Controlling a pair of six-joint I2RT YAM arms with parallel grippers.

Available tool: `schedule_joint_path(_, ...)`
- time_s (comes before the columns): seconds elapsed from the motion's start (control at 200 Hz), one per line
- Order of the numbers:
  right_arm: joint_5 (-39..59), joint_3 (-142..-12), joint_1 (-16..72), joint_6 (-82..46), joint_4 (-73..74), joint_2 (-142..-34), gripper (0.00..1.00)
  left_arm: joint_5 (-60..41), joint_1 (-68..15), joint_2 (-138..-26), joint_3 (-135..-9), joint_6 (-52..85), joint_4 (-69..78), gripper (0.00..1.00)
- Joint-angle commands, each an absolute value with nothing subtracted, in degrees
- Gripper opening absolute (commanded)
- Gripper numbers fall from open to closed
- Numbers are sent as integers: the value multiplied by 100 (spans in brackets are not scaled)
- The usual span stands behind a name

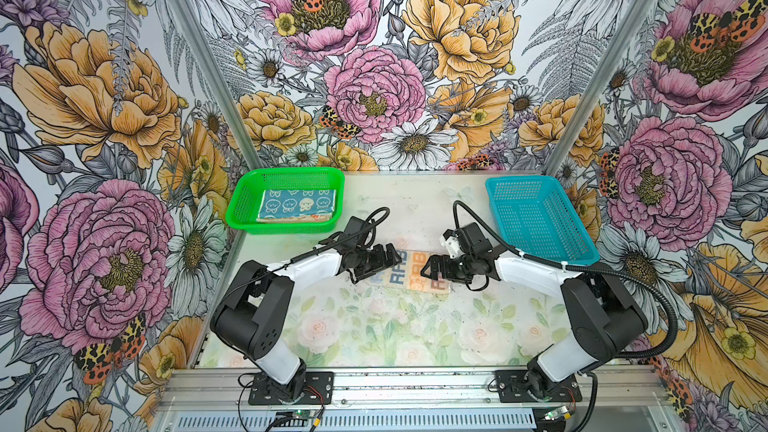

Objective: Fold and stack the towels

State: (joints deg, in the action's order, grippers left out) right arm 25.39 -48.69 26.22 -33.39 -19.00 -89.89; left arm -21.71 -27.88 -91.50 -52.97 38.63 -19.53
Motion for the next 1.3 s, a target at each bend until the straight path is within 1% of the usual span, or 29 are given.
schedule_joint_path(0.0, 2667, -5142, 2456, -3242, -1979, -8884, 99, -2238, -2751, -8945, -5575, 3786, -1983, 99)
schedule_joint_path(0.37, 2673, -5937, 2377, -2995, -1964, -9963, 99, -2318, -2635, -9577, -5747, 3740, -1609, 99)
schedule_joint_path(0.555, 2715, -6279, 2128, -2854, -1963, -10538, 96, -2453, -2487, -10072, -5777, 3701, -1375, 99)
schedule_joint_path(0.61, 2754, -6339, 2051, -2820, -1968, -10685, 95, -2461, -2461, -10137, -5745, 3692, -1322, 99)
schedule_joint_path(0.836, 2795, -6541, 1856, -2613, -2002, -11117, 94, -2547, -2330, -10236, -5674, 3621, -1296, 99)
schedule_joint_path(0.941, 2929, -6601, 1844, -2631, -2031, -10856, 94, -2526, -2320, -9963, -5814, 3568, -1493, 99)
schedule_joint_path(1.036, 3081, -6499, 1862, -2745, -2013, -10261, 96, -2553, -2398, -9592, -5813, 3639, -1608, 99)
schedule_joint_path(1.186, 3422, -6038, 1945, -2961, -1931, -9412, 99, -2549, -2653, -9101, -5514, 3854, -1596, 99)
schedule_joint_path(1.296, 3544, -5617, 2095, -3124, -1787, -9104, 99, -2521, -2811, -8901, -5165, 4058, -1320, 99)
